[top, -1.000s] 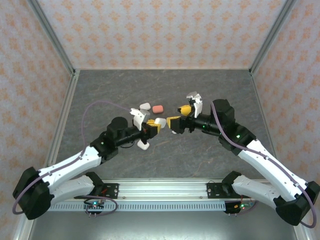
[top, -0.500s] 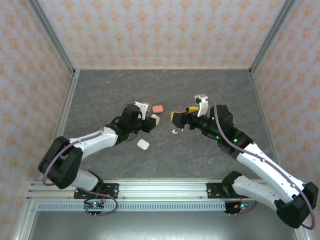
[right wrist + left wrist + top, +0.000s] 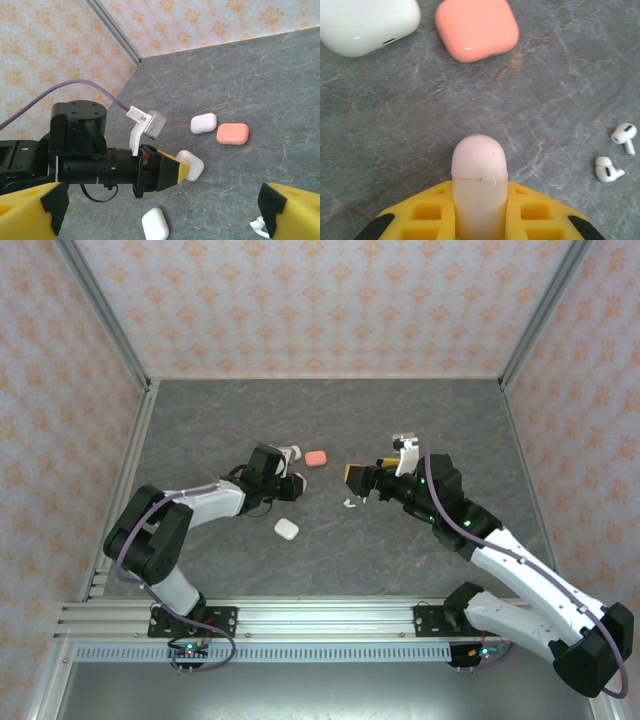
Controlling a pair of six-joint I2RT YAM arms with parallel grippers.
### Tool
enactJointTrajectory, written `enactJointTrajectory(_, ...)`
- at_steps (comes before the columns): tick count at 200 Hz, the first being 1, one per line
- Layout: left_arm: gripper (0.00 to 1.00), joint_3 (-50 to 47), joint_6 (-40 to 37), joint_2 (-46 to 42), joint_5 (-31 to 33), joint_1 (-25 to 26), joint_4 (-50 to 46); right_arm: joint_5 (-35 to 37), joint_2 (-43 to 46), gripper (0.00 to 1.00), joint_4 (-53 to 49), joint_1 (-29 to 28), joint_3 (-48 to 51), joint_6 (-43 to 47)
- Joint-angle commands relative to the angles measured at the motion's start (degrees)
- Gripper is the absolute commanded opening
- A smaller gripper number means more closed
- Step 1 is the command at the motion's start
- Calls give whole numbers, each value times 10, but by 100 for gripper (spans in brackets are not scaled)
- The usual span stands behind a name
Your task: Insert the wireless bluetooth earbuds into the charging case
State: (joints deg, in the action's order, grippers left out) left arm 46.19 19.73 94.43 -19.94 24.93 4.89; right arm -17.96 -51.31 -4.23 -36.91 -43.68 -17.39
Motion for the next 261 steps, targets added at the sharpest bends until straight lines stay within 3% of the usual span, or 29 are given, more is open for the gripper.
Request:
enactJointTrajectory(1,3,18,10,15,17,-10,-7,10,1,99,-2,3,-3,1)
enactJointTrajectory(62,44,27,22,31,71,-12,-37,-23,-11,99,-16,3,-19,-16)
enactJointTrajectory(105,51,16,14,-5,101,-12,-48,-33,-46,99,-70,3,-47,-10)
enactJointTrajectory(151,61,-12,8,-101,131,-14,-60,-34,-83,98,-103,-6,-51,-1)
enactJointTrajectory(195,74,-55,17,-211,153,-34,-77,50,-185,91,-171,-94,-90,14)
enactJointTrajectory(261,87,-133,58,-333,109,-139,-81,129,-414,83,-216,-203,-217,25)
